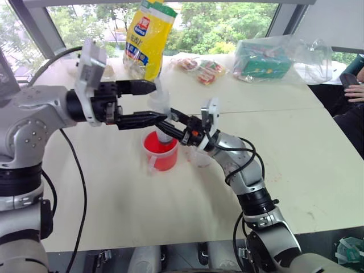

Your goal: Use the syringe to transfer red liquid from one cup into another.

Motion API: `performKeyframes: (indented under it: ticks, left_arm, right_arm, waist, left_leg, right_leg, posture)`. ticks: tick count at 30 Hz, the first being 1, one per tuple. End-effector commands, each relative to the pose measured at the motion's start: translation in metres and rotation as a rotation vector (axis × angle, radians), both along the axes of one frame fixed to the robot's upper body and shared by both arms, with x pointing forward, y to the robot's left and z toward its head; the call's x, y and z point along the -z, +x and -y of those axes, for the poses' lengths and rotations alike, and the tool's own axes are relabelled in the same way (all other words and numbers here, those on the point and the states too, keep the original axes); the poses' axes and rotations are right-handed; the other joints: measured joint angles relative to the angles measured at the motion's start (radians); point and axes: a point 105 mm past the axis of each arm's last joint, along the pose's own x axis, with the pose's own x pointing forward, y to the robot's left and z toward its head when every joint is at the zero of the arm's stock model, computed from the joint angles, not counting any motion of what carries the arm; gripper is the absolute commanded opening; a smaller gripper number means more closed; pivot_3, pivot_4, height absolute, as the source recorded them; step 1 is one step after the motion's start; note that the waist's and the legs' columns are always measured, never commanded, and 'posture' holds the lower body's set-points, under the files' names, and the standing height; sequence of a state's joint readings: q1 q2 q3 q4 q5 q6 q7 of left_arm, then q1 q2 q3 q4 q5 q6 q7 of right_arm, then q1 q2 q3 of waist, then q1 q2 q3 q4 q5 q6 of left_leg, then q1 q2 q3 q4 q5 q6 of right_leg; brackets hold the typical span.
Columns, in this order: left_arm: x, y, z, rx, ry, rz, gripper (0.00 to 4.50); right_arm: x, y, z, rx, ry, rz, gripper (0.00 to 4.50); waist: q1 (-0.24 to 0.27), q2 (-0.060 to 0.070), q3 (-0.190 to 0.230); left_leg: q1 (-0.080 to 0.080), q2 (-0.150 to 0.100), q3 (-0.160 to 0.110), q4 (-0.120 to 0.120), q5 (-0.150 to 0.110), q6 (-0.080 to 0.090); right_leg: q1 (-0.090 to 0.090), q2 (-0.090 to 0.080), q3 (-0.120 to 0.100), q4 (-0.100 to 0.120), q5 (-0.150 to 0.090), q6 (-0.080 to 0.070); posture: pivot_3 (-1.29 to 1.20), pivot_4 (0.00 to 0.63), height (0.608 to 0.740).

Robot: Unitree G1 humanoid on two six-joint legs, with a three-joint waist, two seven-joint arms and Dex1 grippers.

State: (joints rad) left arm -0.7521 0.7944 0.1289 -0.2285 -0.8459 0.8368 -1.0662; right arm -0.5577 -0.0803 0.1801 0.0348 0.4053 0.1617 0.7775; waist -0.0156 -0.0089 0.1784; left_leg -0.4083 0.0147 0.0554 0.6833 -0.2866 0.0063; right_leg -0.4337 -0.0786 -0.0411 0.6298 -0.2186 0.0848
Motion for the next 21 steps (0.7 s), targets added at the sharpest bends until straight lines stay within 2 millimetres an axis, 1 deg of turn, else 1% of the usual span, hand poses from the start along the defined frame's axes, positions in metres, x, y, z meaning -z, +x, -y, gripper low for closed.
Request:
performKeyframes:
  ticks: [1, 3, 6, 9, 10, 11, 13, 21]
  left_arm:
    - [-0.003, 0.004, 0.007, 0.008, -0.014, 0.020, 4.50]
    - [-0.002, 0.005, 0.010, 0.011, -0.024, 0.016, 4.50]
    - [-0.002, 0.006, 0.012, 0.013, -0.036, 0.011, 3.67]
    - [-0.002, 0.006, 0.013, 0.015, -0.045, 0.006, 2.14]
    - [-0.002, 0.006, 0.013, 0.016, -0.048, 0.006, 1.54]
    - [-0.003, 0.007, 0.013, 0.017, -0.056, 0.004, 1.12]
    - [-0.004, 0.007, 0.014, 0.016, -0.065, 0.005, 0.05]
    - [-0.018, 0.012, 0.015, -0.016, -0.090, 0.065, 0.01]
  right_arm:
    - [-0.013, -0.005, -0.002, -0.020, 0.018, 0.061, 1.39]
    - [-0.012, -0.005, -0.003, -0.019, 0.013, 0.063, 1.39]
    - [-0.012, -0.004, -0.003, -0.017, 0.007, 0.064, 1.39]
    - [-0.011, -0.003, -0.004, -0.017, 0.003, 0.063, 1.39]
    - [-0.011, -0.003, -0.004, -0.017, 0.002, 0.063, 1.39]
    - [-0.011, -0.003, -0.004, -0.019, 0.001, 0.061, 1.39]
    - [-0.010, -0.003, -0.005, -0.022, 0.001, 0.057, 1.39]
    - [-0.007, -0.001, -0.007, -0.038, 0.002, 0.024, 1.39]
  waist:
    - [0.000, 0.000, 0.000]
    - [0.001, 0.000, 0.000]
    - [0.000, 0.000, 0.000]
    - [-0.001, 0.000, 0.000]
    - [-0.001, 0.000, 0.000]
    - [-0.001, 0.000, 0.000]
    - [-0.001, 0.000, 0.000]
    - [0.001, 0.000, 0.000]
  left_leg:
    - [0.000, 0.000, 0.000, 0.000, 0.000, 0.000]
    - [0.000, 0.000, 0.000, 0.000, 0.000, 0.000]
    - [0.000, 0.000, 0.000, 0.000, 0.000, 0.000]
    - [0.000, 0.000, 0.000, 0.000, 0.000, 0.000]
    - [0.000, 0.000, 0.000, 0.000, 0.000, 0.000]
    - [0.000, 0.000, 0.000, 0.000, 0.000, 0.000]
    - [0.000, 0.000, 0.000, 0.000, 0.000, 0.000]
    - [0.000, 0.000, 0.000, 0.000, 0.000, 0.000]
  right_leg:
    - [0.000, 0.000, 0.000, 0.000, 0.000, 0.000]
    - [0.000, 0.000, 0.000, 0.000, 0.000, 0.000]
    - [0.000, 0.000, 0.000, 0.000, 0.000, 0.000]
    - [0.000, 0.000, 0.000, 0.000, 0.000, 0.000]
    - [0.000, 0.000, 0.000, 0.000, 0.000, 0.000]
    - [0.000, 0.000, 0.000, 0.000, 0.000, 0.000]
    - [0.000, 0.000, 0.000, 0.000, 0.000, 0.000]
    - [0.000, 0.000, 0.000, 0.000, 0.000, 0.000]
  posture:
    - [0.00, 0.150, 0.740]
    - [0.00, 0.150, 0.740]
    - [0.00, 0.150, 0.740]
    - [0.00, 0.150, 0.740]
    - [0.00, 0.150, 0.740]
    - [0.00, 0.150, 0.740]
    - [0.00, 0.150, 0.740]
    - [0.00, 0.150, 0.740]
